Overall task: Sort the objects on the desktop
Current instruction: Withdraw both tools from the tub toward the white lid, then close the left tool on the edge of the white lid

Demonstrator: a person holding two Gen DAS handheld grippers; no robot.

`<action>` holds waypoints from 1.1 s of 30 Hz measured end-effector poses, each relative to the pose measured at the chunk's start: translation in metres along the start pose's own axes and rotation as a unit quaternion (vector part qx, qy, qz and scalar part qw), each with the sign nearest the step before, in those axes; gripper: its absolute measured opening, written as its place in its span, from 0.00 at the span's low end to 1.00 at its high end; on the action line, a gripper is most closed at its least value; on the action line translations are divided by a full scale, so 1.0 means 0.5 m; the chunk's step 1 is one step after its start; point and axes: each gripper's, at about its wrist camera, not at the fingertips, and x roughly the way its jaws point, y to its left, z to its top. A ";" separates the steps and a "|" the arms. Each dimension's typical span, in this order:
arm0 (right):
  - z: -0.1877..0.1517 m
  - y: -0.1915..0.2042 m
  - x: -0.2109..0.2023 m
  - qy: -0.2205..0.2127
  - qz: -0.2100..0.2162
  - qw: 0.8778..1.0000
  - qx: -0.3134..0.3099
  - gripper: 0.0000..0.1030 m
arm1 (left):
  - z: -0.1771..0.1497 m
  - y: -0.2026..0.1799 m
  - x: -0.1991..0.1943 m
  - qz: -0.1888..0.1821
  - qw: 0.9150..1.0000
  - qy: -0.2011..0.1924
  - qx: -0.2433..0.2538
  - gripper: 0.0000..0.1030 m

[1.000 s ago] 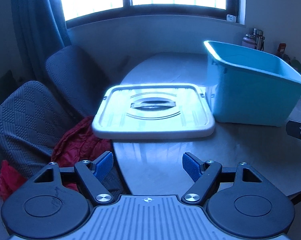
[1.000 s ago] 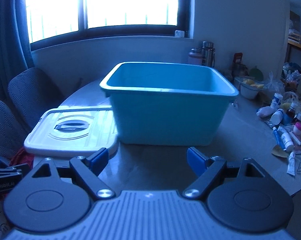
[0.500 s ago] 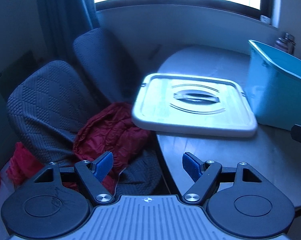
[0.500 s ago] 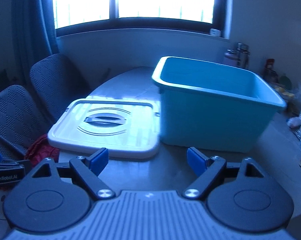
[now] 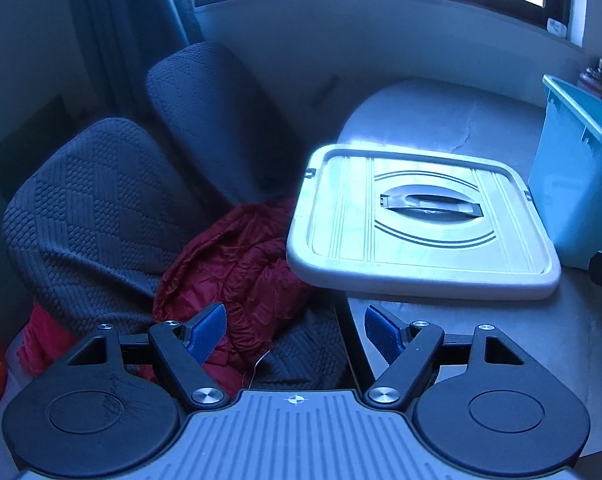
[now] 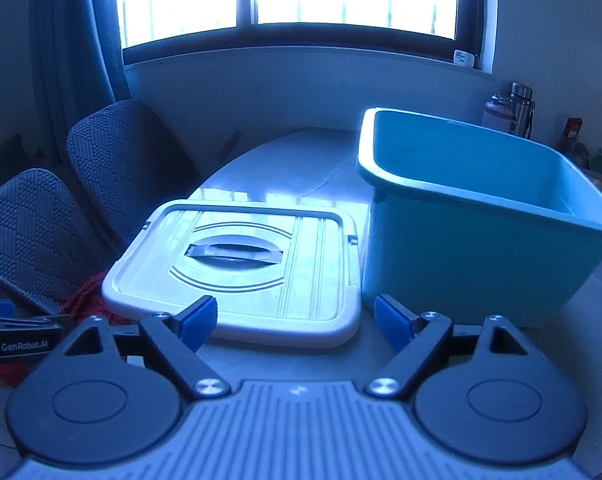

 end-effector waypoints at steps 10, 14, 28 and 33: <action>0.001 -0.004 0.053 0.029 0.002 1.000 -0.002 0.83 | 0.021 -0.005 0.049 -0.001 1.000 0.021 -0.002 0.76; 0.003 0.001 0.054 0.036 -0.001 0.999 -0.001 0.83 | 0.029 0.005 0.061 -0.004 1.000 0.029 -0.003 0.76; 0.027 0.043 0.073 0.047 -0.037 0.997 0.046 0.83 | 0.101 0.059 0.108 -0.032 0.998 0.041 0.028 0.76; 0.029 0.053 0.083 0.049 -0.054 0.996 0.055 0.83 | 0.130 0.069 0.145 -0.051 0.997 0.051 0.025 0.76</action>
